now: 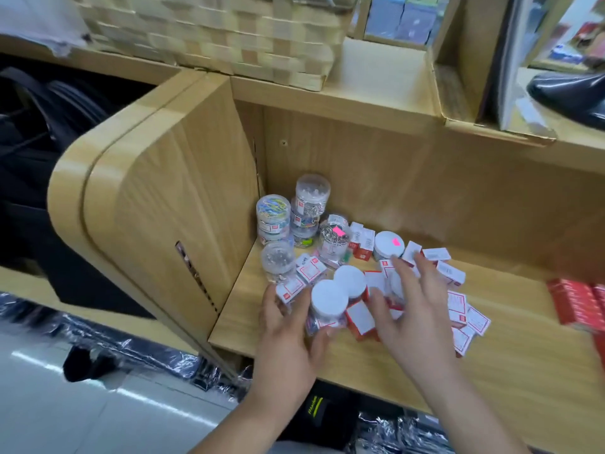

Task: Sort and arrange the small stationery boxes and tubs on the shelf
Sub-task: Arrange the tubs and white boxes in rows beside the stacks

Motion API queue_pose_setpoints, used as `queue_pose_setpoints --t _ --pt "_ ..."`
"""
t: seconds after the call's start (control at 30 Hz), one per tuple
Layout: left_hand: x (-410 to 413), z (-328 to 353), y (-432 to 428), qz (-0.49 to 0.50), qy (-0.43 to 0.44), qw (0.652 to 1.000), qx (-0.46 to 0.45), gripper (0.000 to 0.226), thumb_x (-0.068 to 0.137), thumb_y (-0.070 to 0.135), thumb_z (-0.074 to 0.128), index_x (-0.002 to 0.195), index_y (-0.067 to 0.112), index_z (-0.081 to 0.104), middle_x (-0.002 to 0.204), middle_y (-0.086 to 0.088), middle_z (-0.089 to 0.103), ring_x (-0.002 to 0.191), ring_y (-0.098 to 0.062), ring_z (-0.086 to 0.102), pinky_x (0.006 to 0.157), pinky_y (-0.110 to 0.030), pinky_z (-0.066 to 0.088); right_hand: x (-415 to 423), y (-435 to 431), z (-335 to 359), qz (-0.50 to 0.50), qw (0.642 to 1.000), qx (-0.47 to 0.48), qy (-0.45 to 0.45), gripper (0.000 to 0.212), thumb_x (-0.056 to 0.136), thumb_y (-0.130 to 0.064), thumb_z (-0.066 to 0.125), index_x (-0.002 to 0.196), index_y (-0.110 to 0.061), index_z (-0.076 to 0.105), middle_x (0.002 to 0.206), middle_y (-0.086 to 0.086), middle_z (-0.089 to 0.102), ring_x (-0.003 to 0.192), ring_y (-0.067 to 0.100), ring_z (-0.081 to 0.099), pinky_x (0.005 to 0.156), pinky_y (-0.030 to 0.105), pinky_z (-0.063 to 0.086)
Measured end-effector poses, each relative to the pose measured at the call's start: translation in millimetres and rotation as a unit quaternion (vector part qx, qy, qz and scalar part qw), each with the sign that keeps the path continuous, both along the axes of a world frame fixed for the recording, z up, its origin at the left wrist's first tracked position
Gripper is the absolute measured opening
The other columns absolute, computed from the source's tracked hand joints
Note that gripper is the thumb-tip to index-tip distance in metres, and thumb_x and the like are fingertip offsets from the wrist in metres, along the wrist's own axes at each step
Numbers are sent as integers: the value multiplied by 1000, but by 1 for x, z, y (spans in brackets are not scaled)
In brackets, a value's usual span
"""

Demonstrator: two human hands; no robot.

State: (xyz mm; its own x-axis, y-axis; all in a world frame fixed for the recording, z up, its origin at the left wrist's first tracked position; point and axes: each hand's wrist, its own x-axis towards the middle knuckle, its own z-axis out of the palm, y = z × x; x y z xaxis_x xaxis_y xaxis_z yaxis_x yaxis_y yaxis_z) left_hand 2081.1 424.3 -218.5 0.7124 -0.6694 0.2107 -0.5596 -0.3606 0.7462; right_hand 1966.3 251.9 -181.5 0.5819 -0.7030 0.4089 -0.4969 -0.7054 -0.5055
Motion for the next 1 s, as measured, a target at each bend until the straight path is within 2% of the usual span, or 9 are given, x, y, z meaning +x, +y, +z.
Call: queue_pose_setpoints --t 0.1,0.17,0.27,0.37,0.47,0.57,0.67,0.87,1.0 --pt "-12 6 -12 10 -31 999 18 76 84 30 67 153 44 36 155 -10 25 135 -32 41 110 -41 41 10 31 9 97 994 -22 48 60 89 -49 64 144 -26 52 150 11 43 142 34 38 114 48 36" --pt "-15 8 -17 10 -56 998 37 77 81 23 63 152 41 39 151 -10 32 123 -33 45 105 -38 42 11 37 -2 115 989 -18 93 59 89 -54 57 143 -31 52 147 8 48 137 34 45 111 50 40" --pt "-12 5 -12 -5 -54 997 52 74 82 31 65 151 38 40 153 -7 30 124 -32 45 105 -36 41 5 32 -15 104 989 -5 110 57 88 -58 53 138 -32 58 138 2 57 125 29 56 102 47 49" --pt "-2 2 6 -38 -12 999 2 69 85 37 70 149 39 42 157 6 27 136 -15 46 108 -28 43 -2 28 -15 115 988 -7 102 50 88 -49 64 133 -28 62 123 -3 62 111 26 62 88 41 55" --pt "14 -1 21 -9 -17 999 -38 60 83 33 73 140 30 52 149 16 31 132 -5 49 103 -23 45 -7 24 -8 95 994 24 51 44 82 -38 77 124 -26 68 114 -6 61 105 22 62 81 37 55" --pt "27 -7 27 13 -5 1000 -18 64 81 49 69 139 26 56 152 5 36 136 -14 47 103 -33 49 -9 9 5 54 998 -9 17 42 83 -36 79 121 -24 68 113 -5 63 104 23 60 81 40 53" --pt "30 -13 23 -20 -8 999 31 74 74 56 74 140 30 55 158 -3 35 141 -20 42 111 -31 39 -3 -18 13 16 999 -34 28 41 83 -35 77 121 -22 67 111 -1 65 104 28 60 84 44 51" --pt "18 -10 1 -22 -58 998 3 55 71 57 79 118 33 64 125 7 47 115 -18 52 96 -35 51 29 -53 11 0 994 -17 112 39 85 -39 76 119 -20 69 110 2 67 109 30 57 91 42 47" --pt "4 -9 -8 -36 -56 998 9 54 72 53 78 120 33 63 124 6 48 113 -19 52 94 -35 52 33 -46 12 0 991 -22 129 42 86 -36 75 122 -16 68 123 8 64 117 35 55 98 45 47"
